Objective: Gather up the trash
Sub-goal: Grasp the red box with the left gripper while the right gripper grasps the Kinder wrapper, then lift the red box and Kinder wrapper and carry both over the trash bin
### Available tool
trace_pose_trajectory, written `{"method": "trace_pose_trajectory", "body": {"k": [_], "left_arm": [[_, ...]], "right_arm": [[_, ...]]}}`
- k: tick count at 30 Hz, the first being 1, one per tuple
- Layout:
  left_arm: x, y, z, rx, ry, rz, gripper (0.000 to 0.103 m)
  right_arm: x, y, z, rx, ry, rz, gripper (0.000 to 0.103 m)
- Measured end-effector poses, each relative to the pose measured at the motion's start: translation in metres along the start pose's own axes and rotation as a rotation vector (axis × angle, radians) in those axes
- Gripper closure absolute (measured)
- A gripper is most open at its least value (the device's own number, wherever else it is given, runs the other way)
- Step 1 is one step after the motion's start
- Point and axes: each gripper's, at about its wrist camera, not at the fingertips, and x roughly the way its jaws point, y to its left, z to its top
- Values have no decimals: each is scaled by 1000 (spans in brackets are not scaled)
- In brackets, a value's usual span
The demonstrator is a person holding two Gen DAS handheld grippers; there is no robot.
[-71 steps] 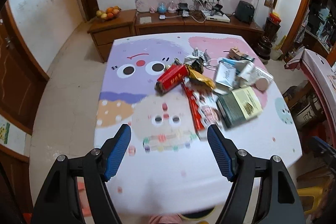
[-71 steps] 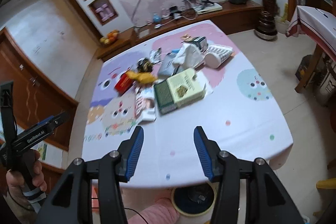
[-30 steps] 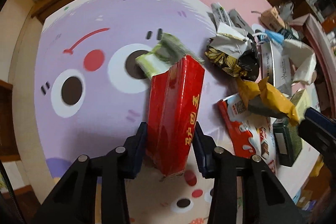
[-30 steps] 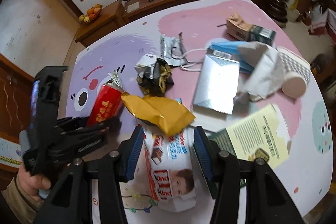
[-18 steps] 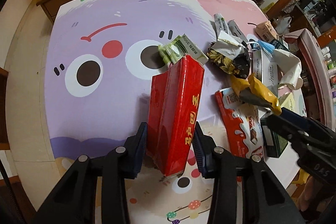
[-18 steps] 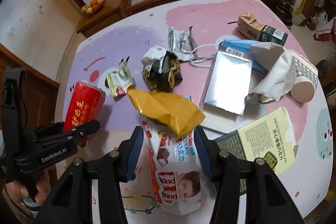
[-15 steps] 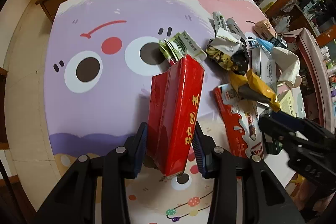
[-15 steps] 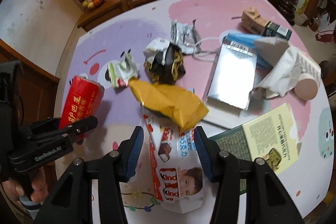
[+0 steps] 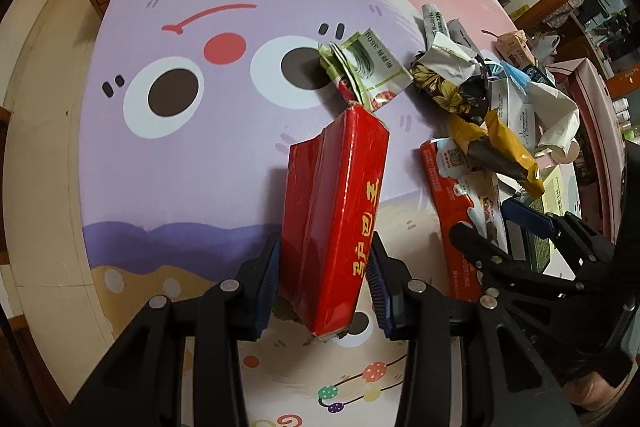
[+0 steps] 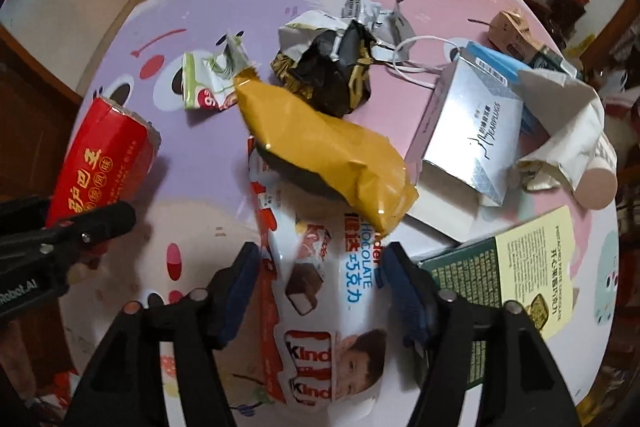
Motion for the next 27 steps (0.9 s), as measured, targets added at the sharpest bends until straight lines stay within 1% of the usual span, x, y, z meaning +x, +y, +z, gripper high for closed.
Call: {"method": "trace_pose_trajectory", "body": {"k": [4,5,6,7,8,9,10,11,12,13,14,17,19,24,27], "left_arm": [[0,3,-4,-4,5,0,64],[0,2,-4,-4,5,0,64],[-1,3,-4,-4,4,-1,64],[-1,4,-5,-3,4,-2,64],[-2,4,-6,-3,3,-2,64],[-3,4,-7,-4,2,-4,64],[-3,4,-7,-4,2,-6,64],[-4,5,-9,-4,2,-9,64],[-5,4,-10,-4,1,-9,64],[-6,4,-11,-2,0,-9,64],[-6,4,-13,0,1,-8,64],[-8,4,-18,2,2,-6,64],[-11,3,-23,5,-2,1,64],[-22,-1,-36,12,-16,13,64],[-30,-5,-47,11,-26,19,64]], "right_arm": [[7,15,-1,-60,-3,-68,25],[10,20,-1,-69,6,-75,24],[11,21,-1,-79,-2,-83,20],[10,22,0,-88,-9,-94,19],[10,23,0,-84,-15,-87,18],[11,22,1,-67,-5,-58,21],[13,19,1,-23,19,3,25],[13,18,3,-9,15,10,25],[12,20,3,-13,21,5,28],[11,23,2,-33,19,3,32],[10,25,1,-42,19,6,33],[6,34,-7,-73,4,14,40],[3,38,-16,-68,5,25,45],[-10,38,-37,-30,16,111,49],[-21,35,-50,-11,24,161,50]]}}
